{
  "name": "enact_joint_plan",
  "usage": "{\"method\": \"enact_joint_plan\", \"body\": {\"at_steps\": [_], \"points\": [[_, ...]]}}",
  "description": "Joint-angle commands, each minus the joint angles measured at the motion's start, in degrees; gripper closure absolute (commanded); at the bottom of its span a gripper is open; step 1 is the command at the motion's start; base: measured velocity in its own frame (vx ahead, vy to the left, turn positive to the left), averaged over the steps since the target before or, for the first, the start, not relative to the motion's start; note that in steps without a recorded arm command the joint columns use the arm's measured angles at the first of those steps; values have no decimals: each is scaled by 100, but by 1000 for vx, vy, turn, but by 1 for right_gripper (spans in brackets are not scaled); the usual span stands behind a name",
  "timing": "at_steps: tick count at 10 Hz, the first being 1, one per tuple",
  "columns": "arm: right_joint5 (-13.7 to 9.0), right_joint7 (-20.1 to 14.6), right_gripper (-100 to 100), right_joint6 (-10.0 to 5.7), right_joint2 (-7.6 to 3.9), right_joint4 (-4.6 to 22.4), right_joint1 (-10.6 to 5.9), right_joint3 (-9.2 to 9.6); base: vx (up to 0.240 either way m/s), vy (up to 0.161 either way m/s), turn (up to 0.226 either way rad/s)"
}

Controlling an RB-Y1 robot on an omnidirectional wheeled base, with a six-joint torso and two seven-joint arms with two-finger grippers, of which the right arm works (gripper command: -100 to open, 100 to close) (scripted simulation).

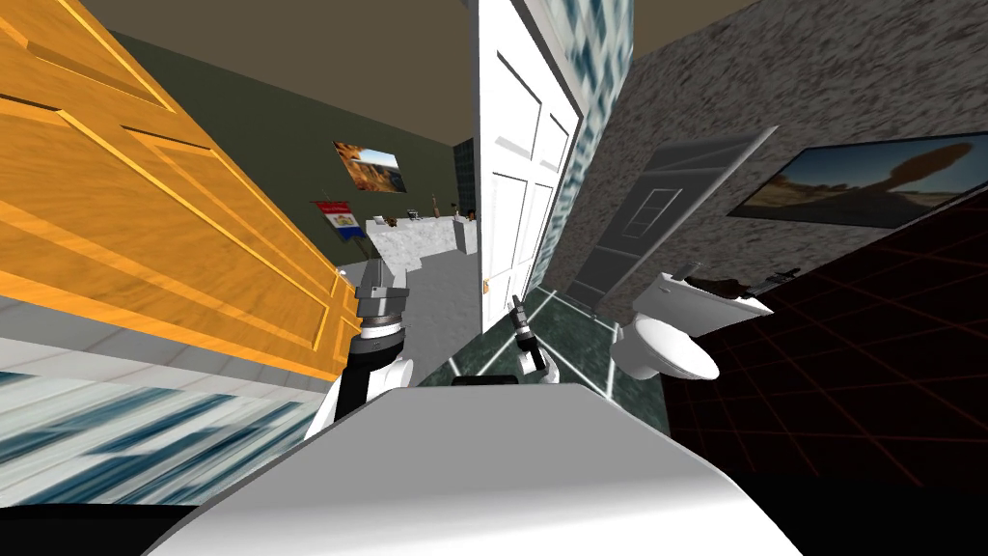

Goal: Push the door open

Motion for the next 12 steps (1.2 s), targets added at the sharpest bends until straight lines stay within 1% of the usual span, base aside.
{"method": "enact_joint_plan", "body": {"at_steps": [1,3,5,7,8,10,12], "points": [[-1,-45,-100,-26,6,269,-106,95,79,-49,101],[-13,-102,-100,-104,10,645,-300,191,87,-61,83],[-25,-159,-100,-180,19,1134,-490,285,77,-83,98],[-36,-214,-100,-255,29,1493,-677,377,98,-66,87],[-36,-214,-100,-255,29,1555,-677,377,62,-52,26],[-47,-267,-100,-327,44,1924,-857,465,48,-45,62],[-58,-319,-100,-397,61,2353,-1032,552,72,-59,97]]}}
